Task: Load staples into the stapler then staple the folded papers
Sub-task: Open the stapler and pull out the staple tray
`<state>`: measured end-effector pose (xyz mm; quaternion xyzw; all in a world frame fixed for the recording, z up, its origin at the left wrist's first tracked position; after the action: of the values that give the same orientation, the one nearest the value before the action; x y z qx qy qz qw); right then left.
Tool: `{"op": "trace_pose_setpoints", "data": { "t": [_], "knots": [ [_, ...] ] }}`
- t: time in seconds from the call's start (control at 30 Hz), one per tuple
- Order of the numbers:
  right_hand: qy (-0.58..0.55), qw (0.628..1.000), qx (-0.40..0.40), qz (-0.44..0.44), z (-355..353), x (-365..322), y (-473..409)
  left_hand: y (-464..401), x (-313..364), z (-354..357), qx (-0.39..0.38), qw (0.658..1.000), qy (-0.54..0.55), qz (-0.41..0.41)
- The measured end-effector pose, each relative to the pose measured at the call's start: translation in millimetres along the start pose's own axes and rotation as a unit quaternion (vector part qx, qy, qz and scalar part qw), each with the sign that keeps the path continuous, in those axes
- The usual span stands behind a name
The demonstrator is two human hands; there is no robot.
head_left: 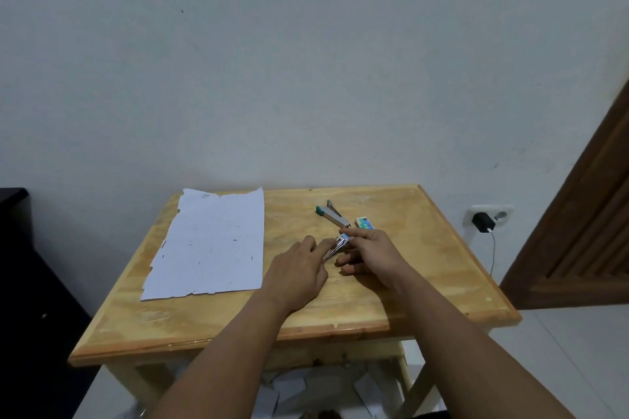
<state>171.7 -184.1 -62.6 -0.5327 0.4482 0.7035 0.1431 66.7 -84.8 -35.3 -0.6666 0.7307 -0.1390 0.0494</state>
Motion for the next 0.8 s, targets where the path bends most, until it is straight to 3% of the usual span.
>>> {"op": "trace_pose_setpoints", "data": {
  "t": [0.23,0.43,0.6,0.8],
  "knots": [
    [-0.017,1.000,0.001,-0.025,0.8,-0.4,6.0,14.6,1.9,-26.6,0.116,0.992,0.046,-0.034],
    [-0.045,0.996,0.007,-0.071,5.1,-5.3,14.9,21.7,0.3,-33.2,0.147,0.988,0.027,-0.049],
    [0.062,0.981,0.029,-0.183,13.7,-32.4,28.0,20.3,2.3,-31.0,0.145,0.989,0.029,-0.027],
    [0.179,0.968,0.000,-0.175,22.9,-47.1,30.3,20.1,1.4,-29.8,0.158,0.987,0.027,-0.018]
  ]
}}
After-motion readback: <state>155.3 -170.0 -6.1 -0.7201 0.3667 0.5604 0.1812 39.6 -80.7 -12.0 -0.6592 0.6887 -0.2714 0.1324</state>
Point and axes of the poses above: each hand's wrist, its own y-axis away from the middle knuckle, its own z-axis out of the palm, x = y × z, the point moved 10 cm from there along -y, towards the middle knuckle, and after that the axes turned 14 degrees about z, right-handed, at the moved point
